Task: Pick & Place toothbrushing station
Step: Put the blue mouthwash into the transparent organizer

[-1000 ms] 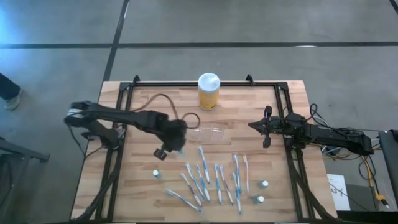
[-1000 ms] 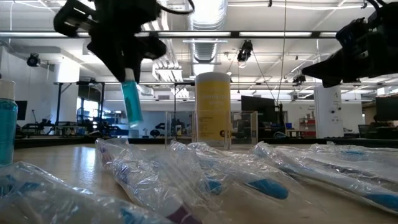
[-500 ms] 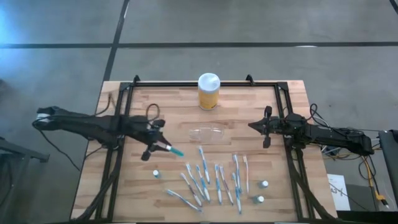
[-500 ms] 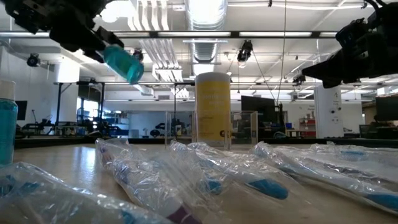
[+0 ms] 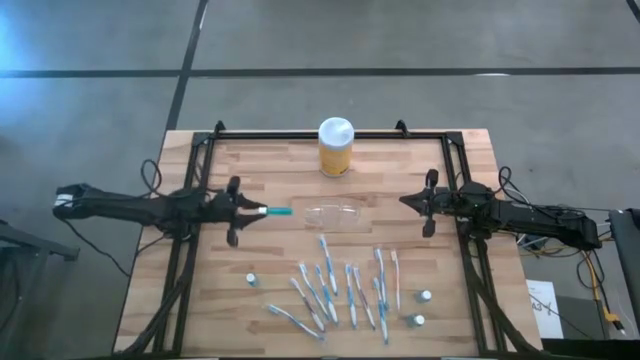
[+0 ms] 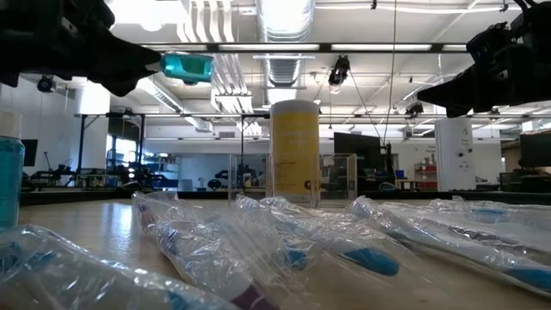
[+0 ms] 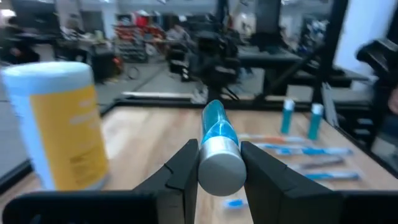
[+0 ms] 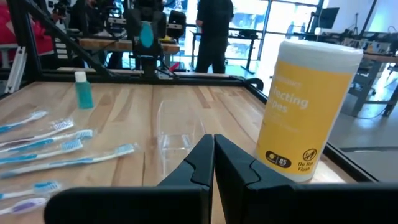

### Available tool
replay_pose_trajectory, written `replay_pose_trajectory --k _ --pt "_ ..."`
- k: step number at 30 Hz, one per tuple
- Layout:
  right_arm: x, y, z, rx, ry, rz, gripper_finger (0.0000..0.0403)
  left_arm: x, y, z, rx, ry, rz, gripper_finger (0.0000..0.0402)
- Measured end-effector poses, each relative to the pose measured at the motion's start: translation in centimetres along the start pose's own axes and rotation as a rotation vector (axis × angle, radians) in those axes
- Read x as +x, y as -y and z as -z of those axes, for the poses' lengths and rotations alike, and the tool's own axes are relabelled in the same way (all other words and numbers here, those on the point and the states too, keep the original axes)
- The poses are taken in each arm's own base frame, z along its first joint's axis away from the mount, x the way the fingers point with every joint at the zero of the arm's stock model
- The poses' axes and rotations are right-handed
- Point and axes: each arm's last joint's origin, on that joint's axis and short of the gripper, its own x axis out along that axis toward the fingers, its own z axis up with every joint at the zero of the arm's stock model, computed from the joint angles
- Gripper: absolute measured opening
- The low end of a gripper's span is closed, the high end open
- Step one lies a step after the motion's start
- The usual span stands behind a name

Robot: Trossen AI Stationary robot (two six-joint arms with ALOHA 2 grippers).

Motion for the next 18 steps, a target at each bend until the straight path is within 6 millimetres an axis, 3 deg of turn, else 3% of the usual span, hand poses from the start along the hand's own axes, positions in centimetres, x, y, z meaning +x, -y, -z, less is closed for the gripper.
replay_pose_trajectory --k 7,18 --pt "0.0 0.0 0.0 -0.003 0.0 0.007 0.0008 -0.5 -0.5 0.1 0.048 0.052 -0.114 0.01" --pt "0.0 0.0 0.0 0.009 -0.004 0.007 0.0008 -1.2 -1.6 0.8 0.024 0.143 -0.157 0.01"
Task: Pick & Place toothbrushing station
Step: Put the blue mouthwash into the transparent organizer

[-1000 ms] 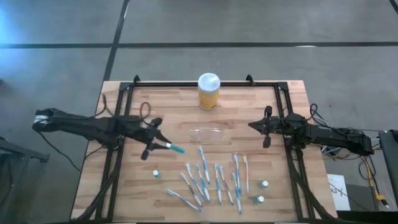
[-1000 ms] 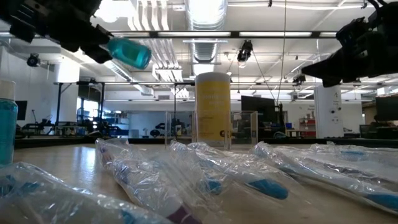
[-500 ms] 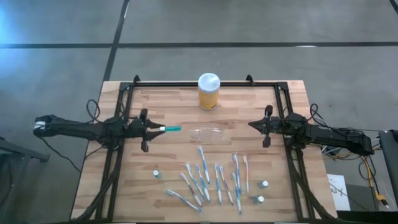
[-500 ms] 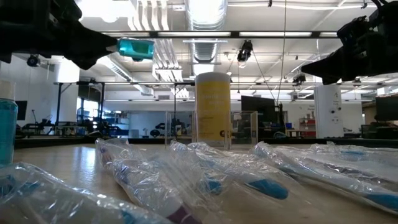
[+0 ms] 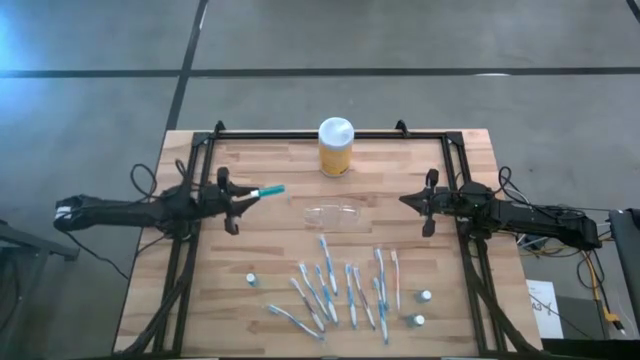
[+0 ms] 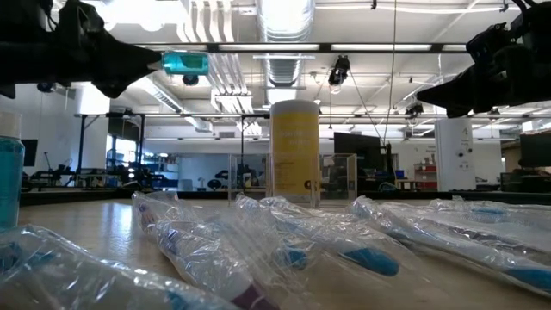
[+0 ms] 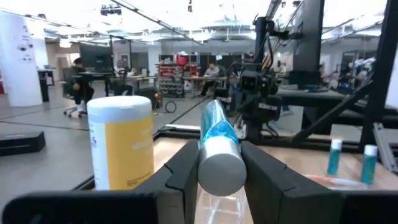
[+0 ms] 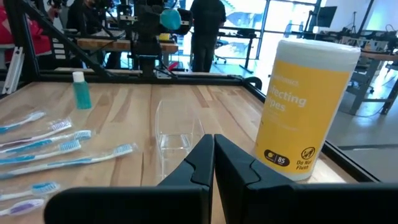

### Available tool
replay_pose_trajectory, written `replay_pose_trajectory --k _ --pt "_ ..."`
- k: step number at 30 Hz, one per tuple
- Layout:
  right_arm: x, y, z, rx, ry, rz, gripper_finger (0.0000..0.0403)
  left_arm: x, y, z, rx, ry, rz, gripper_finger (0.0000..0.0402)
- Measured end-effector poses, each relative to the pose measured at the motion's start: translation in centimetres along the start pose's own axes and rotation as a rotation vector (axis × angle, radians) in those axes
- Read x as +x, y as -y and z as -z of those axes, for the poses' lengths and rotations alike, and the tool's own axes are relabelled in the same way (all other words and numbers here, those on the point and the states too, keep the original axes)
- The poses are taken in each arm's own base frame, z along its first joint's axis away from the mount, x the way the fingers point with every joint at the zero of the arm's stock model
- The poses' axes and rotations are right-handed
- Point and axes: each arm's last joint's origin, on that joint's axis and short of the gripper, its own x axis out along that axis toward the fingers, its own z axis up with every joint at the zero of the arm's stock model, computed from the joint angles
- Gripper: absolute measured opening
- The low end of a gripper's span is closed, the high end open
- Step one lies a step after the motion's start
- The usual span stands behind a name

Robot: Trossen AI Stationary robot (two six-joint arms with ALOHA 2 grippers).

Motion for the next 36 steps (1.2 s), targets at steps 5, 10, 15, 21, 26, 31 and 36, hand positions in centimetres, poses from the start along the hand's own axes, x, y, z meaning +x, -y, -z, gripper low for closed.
replay_pose_trajectory --k 5,10,15,21,26,31,36 --pt "0.0 0.0 0.0 0.0 0.0 0.0 0.0008 0.1 -0.4 0.1 -0.019 -0.007 0.003 0.01" --pt "0.0 0.0 0.0 0.0 0.0 0.0 0.0008 0.4 -0.6 -0.5 -0.047 -0.014 0.003 0.01" --pt "0.0 0.0 0.0 0.02 -0.001 0.0 0.0008 1.5 -0.5 -2.4 -0.046 -0.147 0.001 0.01" --pt "0.0 0.0 0.1 0.023 -0.008 0.0 0.0008 3.4 -0.3 -6.4 -0.03 -0.353 -0.008 0.01" --pt "0.0 0.0 0.1 0.024 -0.009 0.0 0.0008 5.9 -0.1 -10.0 0.02 -0.554 -0.007 0.01" --pt "0.0 0.0 0.2 0.027 -0.023 -0.001 0.0008 9.3 0.2 -12.9 0.104 -0.75 0.015 0.01" --pt "0.1 0.0 0.3 0.024 -0.033 -0.001 0.0008 13.6 0.6 -14.2 0.177 -0.882 0.048 0.01"
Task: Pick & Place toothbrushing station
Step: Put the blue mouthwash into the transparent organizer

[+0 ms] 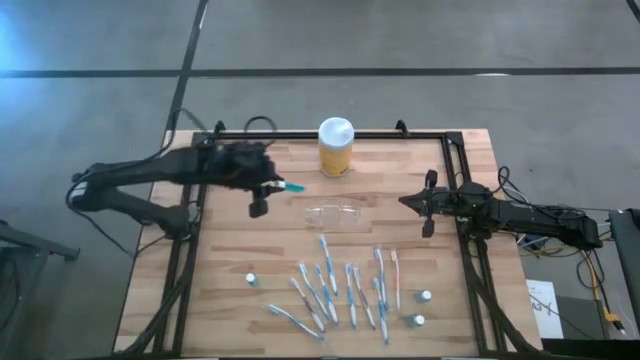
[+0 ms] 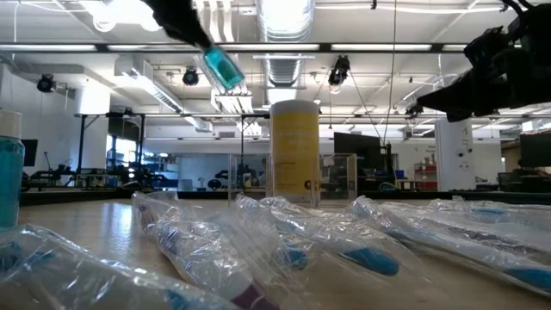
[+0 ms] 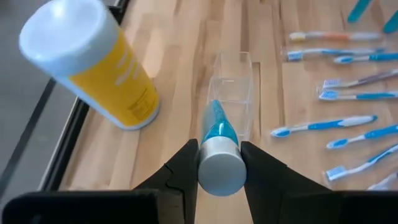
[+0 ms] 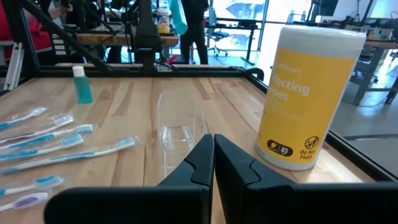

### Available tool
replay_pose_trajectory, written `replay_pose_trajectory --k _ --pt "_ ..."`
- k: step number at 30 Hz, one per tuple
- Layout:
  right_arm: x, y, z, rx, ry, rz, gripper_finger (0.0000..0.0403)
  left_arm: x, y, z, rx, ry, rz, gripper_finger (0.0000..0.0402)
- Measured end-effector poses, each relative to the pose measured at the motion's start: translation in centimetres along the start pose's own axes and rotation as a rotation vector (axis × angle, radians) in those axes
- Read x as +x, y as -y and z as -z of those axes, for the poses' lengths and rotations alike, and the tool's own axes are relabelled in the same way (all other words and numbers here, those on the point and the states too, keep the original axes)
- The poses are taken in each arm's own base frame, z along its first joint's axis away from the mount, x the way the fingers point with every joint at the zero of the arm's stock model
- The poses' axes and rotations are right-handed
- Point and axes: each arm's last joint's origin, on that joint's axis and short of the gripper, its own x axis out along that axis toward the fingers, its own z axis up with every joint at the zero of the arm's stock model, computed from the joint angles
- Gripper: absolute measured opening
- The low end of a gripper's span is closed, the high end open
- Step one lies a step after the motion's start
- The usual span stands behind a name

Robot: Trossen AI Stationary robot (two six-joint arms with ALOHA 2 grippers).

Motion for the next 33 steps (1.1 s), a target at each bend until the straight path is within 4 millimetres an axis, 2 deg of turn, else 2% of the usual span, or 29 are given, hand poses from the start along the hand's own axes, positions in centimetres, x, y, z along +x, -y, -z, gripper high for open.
replay_pose_trajectory --k 7,15,22,29,33 --pt "0.0 0.0 0.0 -0.018 -0.001 0.01 0.0008 4.5 -0.1 -4.7 0.088 -0.192 0.036 0.01" --pt "0.0 0.0 0.1 -0.018 -0.012 0.009 0.0008 10.0 0.0 -7.7 0.138 -0.322 0.108 0.01" --pt "0.0 0.0 0.1 -0.018 -0.012 0.008 0.0008 13.8 0.2 -8.3 0.161 -0.407 0.127 0.01" --pt "0.0 0.0 0.1 -0.018 -0.015 0.008 0.0008 16.0 0.3 -8.2 0.145 -0.456 0.131 0.01" --pt "0.0 0.0 0.1 -0.018 -0.015 0.007 0.0008 16.6 0.4 -8.0 0.13 -0.478 0.131 0.01"
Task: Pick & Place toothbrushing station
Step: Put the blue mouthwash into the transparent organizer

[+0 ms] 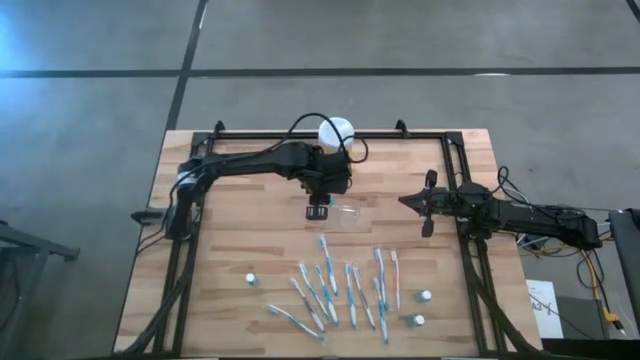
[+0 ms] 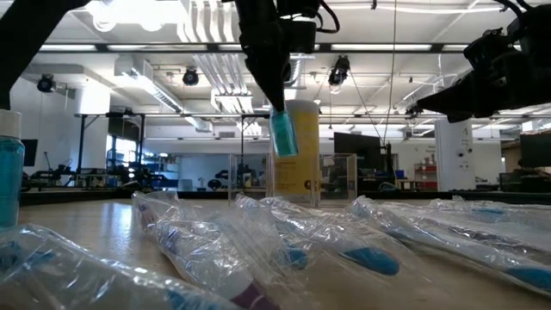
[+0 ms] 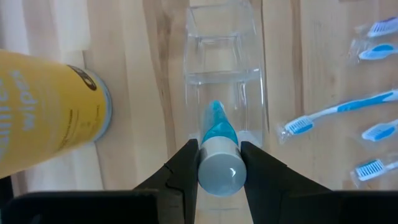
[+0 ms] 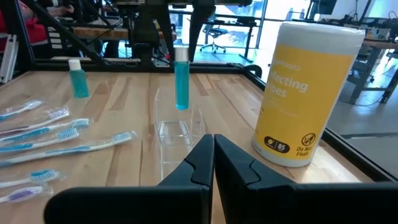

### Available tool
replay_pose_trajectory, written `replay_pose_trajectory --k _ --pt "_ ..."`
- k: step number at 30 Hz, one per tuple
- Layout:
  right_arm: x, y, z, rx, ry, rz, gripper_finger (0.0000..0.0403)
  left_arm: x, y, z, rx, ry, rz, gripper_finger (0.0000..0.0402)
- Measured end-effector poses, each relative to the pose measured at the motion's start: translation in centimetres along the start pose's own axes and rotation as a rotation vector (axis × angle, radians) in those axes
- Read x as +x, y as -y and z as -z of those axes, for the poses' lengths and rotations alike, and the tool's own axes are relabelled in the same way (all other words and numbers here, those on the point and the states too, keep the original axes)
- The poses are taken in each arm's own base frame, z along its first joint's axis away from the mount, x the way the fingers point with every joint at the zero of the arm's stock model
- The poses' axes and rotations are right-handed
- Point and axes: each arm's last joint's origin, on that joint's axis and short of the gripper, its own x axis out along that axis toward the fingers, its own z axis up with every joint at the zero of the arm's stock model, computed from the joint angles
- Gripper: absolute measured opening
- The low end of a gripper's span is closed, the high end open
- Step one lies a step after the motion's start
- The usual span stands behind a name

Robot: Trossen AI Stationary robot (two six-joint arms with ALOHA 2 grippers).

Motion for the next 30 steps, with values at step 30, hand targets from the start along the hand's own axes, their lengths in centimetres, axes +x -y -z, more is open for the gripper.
replay_pose_trajectory --k 30 --pt "0.0 0.0 0.0 0.004 -0.004 -0.001 0.0008 5.9 -0.1 -0.3 -0.103 -0.121 0.008 0.01"
